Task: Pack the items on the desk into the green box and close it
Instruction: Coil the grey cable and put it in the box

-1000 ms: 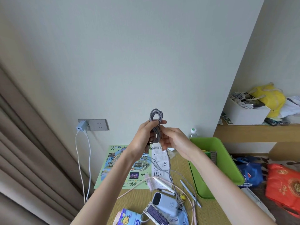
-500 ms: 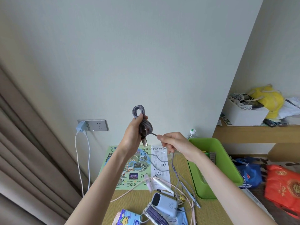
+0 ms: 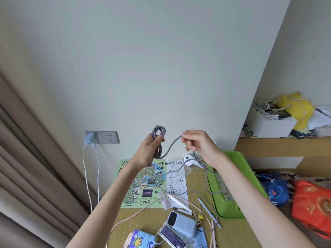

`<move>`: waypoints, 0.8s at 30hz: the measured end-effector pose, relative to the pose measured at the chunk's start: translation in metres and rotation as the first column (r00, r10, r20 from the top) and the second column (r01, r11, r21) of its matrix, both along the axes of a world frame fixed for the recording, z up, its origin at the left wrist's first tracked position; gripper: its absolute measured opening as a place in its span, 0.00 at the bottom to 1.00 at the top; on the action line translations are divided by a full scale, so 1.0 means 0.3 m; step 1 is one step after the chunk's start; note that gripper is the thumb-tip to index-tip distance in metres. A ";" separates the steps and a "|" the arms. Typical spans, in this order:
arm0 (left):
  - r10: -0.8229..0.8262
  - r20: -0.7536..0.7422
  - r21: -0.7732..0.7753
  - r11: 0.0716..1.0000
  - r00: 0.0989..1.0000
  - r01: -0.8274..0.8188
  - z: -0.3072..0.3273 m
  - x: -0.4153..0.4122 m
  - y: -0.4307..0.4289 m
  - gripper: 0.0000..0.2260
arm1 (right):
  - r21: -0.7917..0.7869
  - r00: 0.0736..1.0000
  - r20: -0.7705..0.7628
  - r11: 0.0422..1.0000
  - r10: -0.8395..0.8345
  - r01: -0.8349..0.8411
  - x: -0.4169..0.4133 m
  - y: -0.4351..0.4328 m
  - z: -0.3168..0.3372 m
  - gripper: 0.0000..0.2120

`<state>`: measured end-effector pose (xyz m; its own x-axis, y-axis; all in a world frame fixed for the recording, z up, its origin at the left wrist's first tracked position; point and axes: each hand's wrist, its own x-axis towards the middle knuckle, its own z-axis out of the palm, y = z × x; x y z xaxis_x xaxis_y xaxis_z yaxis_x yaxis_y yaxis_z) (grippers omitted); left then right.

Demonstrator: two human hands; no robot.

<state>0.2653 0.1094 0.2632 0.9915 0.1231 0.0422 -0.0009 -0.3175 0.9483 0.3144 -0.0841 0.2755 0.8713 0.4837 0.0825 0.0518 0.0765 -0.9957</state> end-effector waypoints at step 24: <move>-0.089 -0.046 -0.228 0.971 0.995 0.077 0.026 -0.018 -0.061 0.10 | -0.036 0.999 -0.004 0.999 -0.037 0.037 0.015 0.003 -0.099 0.20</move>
<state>0.2599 0.0912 0.2710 0.9987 0.0403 -0.0328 0.0365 -0.0959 0.9947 0.3188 -0.0831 0.2457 0.8891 0.4536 0.0613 0.0490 0.0387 -0.9980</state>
